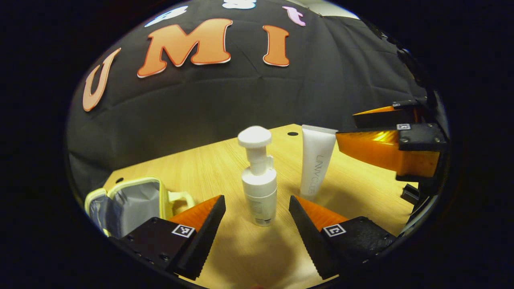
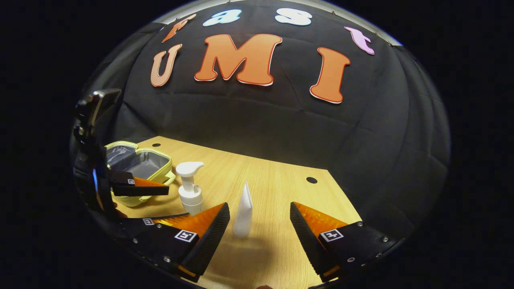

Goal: First open the suitcase, pack the skin care products into it, and then close the suitcase.

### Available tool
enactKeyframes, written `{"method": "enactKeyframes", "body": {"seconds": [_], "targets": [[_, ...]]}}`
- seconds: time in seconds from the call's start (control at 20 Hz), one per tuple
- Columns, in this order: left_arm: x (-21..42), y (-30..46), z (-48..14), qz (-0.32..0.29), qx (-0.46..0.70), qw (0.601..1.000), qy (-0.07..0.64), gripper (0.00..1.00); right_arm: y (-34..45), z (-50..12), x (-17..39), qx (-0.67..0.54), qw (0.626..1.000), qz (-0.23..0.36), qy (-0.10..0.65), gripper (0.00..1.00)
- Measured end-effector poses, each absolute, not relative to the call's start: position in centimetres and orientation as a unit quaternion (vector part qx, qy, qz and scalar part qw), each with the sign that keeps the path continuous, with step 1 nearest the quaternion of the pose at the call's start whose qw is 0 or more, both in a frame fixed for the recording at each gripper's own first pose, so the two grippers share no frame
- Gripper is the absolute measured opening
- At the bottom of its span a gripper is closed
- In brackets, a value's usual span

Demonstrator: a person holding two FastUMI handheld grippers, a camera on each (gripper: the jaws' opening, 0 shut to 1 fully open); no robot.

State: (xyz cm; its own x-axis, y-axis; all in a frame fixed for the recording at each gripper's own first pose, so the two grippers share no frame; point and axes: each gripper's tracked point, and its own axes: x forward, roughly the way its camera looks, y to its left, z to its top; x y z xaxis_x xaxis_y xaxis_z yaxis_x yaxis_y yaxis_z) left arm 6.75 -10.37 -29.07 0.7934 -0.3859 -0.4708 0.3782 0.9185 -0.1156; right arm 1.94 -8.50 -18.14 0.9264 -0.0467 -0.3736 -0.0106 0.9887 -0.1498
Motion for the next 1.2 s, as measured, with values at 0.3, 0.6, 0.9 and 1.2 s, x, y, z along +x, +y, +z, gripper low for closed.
{"method": "enactKeyframes", "body": {"seconds": [0.3, 0.6, 0.9, 1.2], "targets": [[9.1, -11.6, -32.9, -0.201, -0.026, 0.941, 0.271, 0.96, -8.6, -20.2, 2.5, -0.076, 0.975, -0.007, 0.206, 0.96], [9.9, -12.8, -33.8, -0.209, -0.036, 0.936, 0.281, 0.62, -7.9, -23.7, 2.8, -0.075, 0.968, 0.015, 0.239, 0.95], [9.1, -11.2, -31.3, -0.194, -0.029, 0.938, 0.285, 0.59, -7.2, -26.4, 4.0, -0.054, 0.961, 0.039, 0.269, 0.94], [8.5, -8.6, -27.6, -0.164, -0.030, 0.944, 0.283, 0.59, -6.5, -28.6, 5.4, -0.029, 0.954, 0.060, 0.293, 0.88]]}}
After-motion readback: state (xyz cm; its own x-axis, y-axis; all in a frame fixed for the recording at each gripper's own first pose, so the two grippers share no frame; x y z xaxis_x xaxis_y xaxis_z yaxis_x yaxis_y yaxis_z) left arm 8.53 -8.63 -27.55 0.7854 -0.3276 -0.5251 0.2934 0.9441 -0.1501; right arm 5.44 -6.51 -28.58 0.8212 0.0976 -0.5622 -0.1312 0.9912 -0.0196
